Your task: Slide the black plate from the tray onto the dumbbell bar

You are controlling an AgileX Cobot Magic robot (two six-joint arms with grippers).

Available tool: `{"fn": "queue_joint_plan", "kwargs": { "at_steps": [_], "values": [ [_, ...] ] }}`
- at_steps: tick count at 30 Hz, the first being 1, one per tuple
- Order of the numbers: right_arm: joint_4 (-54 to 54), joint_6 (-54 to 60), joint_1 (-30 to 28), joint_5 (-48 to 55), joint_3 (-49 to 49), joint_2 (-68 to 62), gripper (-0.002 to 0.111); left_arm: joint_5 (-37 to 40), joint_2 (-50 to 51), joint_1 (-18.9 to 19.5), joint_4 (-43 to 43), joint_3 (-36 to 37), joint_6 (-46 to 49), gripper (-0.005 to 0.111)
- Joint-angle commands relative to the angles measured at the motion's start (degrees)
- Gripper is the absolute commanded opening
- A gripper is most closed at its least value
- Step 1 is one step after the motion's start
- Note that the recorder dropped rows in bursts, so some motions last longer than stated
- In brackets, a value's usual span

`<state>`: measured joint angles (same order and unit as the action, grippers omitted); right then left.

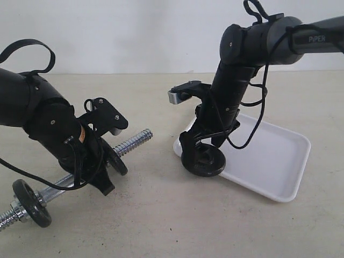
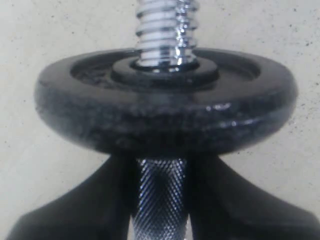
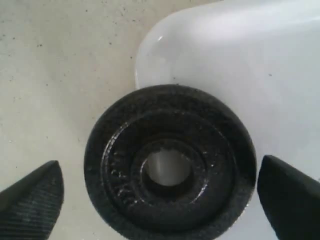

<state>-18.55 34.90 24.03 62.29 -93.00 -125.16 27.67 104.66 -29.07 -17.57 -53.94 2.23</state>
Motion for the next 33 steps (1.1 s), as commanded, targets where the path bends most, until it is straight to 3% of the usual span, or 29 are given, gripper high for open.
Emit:
{"fn": "queue_joint_plan", "kwargs": {
  "at_steps": [1,9,12,19,24,30,33],
  "values": [
    [2.2,-1.3,-0.1,-4.3,-0.3,3.0,0.095,0.2,-1.2,-0.3,0.7,-0.1,-0.5,0.004],
    [3.2,-4.5,0.0,-3.9,-0.3,13.4,0.094,0.4,-1.2,-0.3,0.2,-0.1,-0.5,0.004],
    [2.3,-4.5,0.0,-3.1,-0.3,14.8,0.089,0.6,-1.2,-0.3,0.2,0.0,-1.2,0.004],
    [2.1,-5.6,0.0,-0.4,-0.1,17.3,0.088,3.5,-3.1,-0.2,0.2,0.0,-2.9,0.004],
    [2.1,-6.0,0.0,-0.1,-0.1,17.3,0.088,-2.9,-4.3,-0.2,0.2,2.9,-2.9,0.004],
    [2.2,-6.1,0.0,-0.4,-0.1,17.3,0.088,-2.1,-4.3,-0.2,0.2,2.9,-2.9,0.004],
    [2.2,-6.1,0.0,-0.4,-0.1,17.3,0.088,-2.0,-4.3,-0.2,0.2,2.9,-2.9,0.020]
  ]
}}
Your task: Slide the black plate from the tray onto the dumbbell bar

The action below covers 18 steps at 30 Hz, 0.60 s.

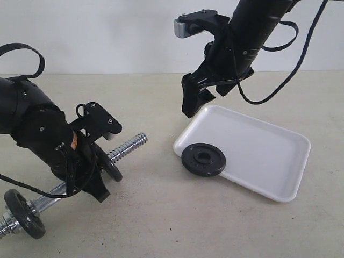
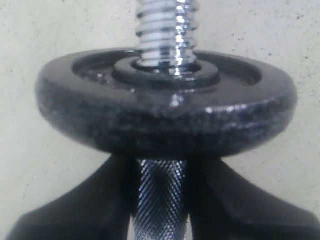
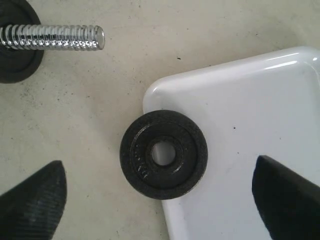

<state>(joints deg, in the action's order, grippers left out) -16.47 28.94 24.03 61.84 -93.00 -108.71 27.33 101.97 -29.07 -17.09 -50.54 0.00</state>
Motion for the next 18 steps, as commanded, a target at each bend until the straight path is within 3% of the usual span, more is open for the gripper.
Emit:
{"fn": "queue_joint_plan", "kwargs": {
  "at_steps": [1,4,18],
  "values": [
    [0.1,-0.1,0.0,0.0,-0.1,0.9,0.088,-1.6,-1.6,-0.2,-0.2,-0.5,-0.7,0.025],
    [0.2,0.0,0.0,0.0,-0.1,0.9,0.088,-0.3,-1.6,-0.2,0.0,-0.5,-0.7,0.035],
    [0.2,0.1,0.0,-0.1,-0.1,0.9,0.088,7.2,-1.6,-0.2,0.2,-0.4,-1.7,0.035]
  ]
}}
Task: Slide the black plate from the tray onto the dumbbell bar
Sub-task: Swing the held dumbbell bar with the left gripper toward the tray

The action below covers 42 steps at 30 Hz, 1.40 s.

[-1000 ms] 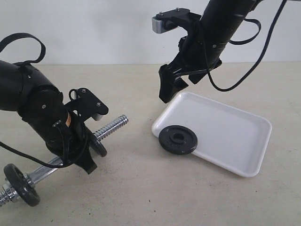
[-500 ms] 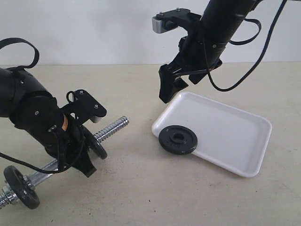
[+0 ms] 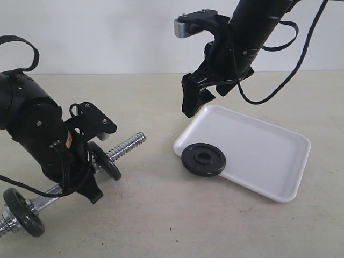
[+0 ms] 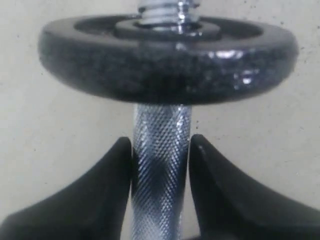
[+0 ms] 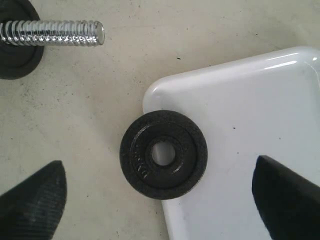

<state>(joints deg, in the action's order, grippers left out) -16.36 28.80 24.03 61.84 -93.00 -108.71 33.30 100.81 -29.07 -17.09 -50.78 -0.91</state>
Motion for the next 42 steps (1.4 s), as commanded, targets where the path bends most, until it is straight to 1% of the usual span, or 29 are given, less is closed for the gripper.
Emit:
{"fn": "queue_joint_plan", "kwargs": {
  "at_steps": [1,6,9,19,21,23,24,25,27,31,37,40,42],
  "values": [
    [0.1,0.3,0.0,-0.1,-0.1,0.9,0.088,1.2,-0.5,-0.2,0.2,-0.1,-0.8,0.035],
    [0.4,0.3,0.0,0.2,-0.1,0.9,0.088,1.3,-0.5,-0.1,-0.4,2.2,-1.5,0.035],
    [0.4,0.3,0.0,-0.1,-0.1,0.9,0.088,-1.2,-0.5,-0.1,-1.8,3.8,-3.0,0.035],
    [0.4,0.3,0.0,0.0,-0.1,0.9,0.088,-2.4,-0.7,-0.1,-2.0,3.8,-3.3,0.034],
    [0.4,0.3,0.0,0.0,-0.1,0.9,0.088,-2.4,-0.7,-0.1,-2.0,3.8,-3.3,0.030],
    [0.4,0.3,0.0,0.0,-0.1,0.9,0.088,-2.2,-0.7,-0.1,-2.0,3.8,-3.3,0.019],
    [0.4,0.3,0.0,0.0,-0.1,0.9,0.088,-2.2,-0.7,-0.1,-2.2,3.8,-3.3,0.010],
    [0.4,0.3,0.0,0.0,-0.1,0.9,0.088,-2.2,-0.7,-0.1,-2.4,3.8,-3.3,0.005],
    [0.4,0.3,0.0,0.0,-0.1,0.9,0.088,-3.3,-0.7,-0.1,-2.6,3.8,-3.4,0.004],
    [0.4,0.3,0.0,0.4,-0.1,0.9,0.088,-8.9,-0.7,-0.1,-2.7,3.9,-4.9,0.004],
    [1.4,0.3,0.0,0.7,-0.1,0.9,0.088,-24.7,-2.3,-0.1,-2.7,7.6,-7.5,0.004],
    [1.6,0.3,0.0,0.2,-0.1,0.9,0.088,-31.2,-3.1,-0.1,-2.7,10.4,-7.5,0.004],
    [1.6,0.3,0.0,0.0,-0.1,0.9,0.088,-34.1,-3.3,-0.1,-2.7,11.4,-7.5,0.004]
  ]
}}
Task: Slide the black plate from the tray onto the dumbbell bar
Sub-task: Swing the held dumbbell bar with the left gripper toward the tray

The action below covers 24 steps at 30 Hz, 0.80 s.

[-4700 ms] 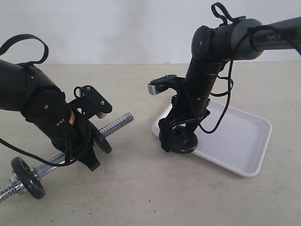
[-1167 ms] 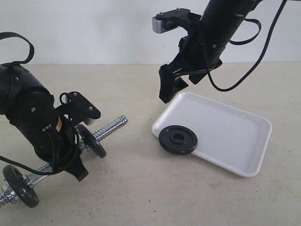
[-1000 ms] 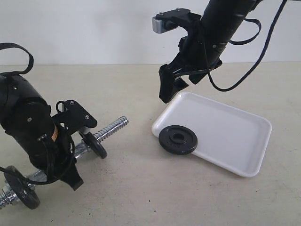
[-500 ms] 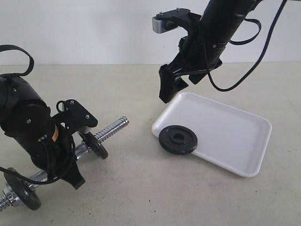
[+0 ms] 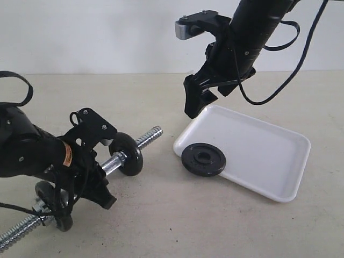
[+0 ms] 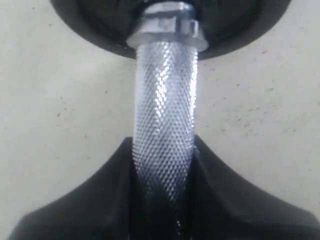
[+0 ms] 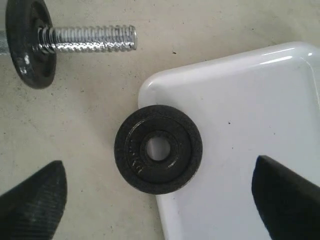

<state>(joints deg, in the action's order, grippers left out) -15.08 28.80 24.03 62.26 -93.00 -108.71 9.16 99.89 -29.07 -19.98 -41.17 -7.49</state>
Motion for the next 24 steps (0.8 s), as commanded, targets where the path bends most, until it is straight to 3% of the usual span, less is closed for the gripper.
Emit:
{"fn": "queue_joint_plan", "kwargs": {
  "at_steps": [1,6,14,18,24],
  "values": [
    [0.4,0.3,0.0,-0.5,-0.1,0.9,0.088,-10.8,-2.4,-0.1,0.2,2.1,-0.9,0.004],
    [0.4,0.2,0.0,-0.6,-0.1,0.9,0.088,-11.4,-2.4,-0.1,0.2,2.3,-0.9,0.004],
    [1.1,0.2,-0.1,0.3,-0.1,0.9,0.085,-19.7,-2.4,0.2,1.6,5.3,-0.9,0.004],
    [1.9,0.2,-0.1,0.3,-0.1,0.9,0.074,-27.0,-2.6,2.8,5.4,8.6,-0.4,0.004],
    [1.9,0.2,-0.1,0.3,-0.1,0.9,0.073,-33.4,-5.8,6.8,5.9,12.6,0.0,0.004]
  ]
}}
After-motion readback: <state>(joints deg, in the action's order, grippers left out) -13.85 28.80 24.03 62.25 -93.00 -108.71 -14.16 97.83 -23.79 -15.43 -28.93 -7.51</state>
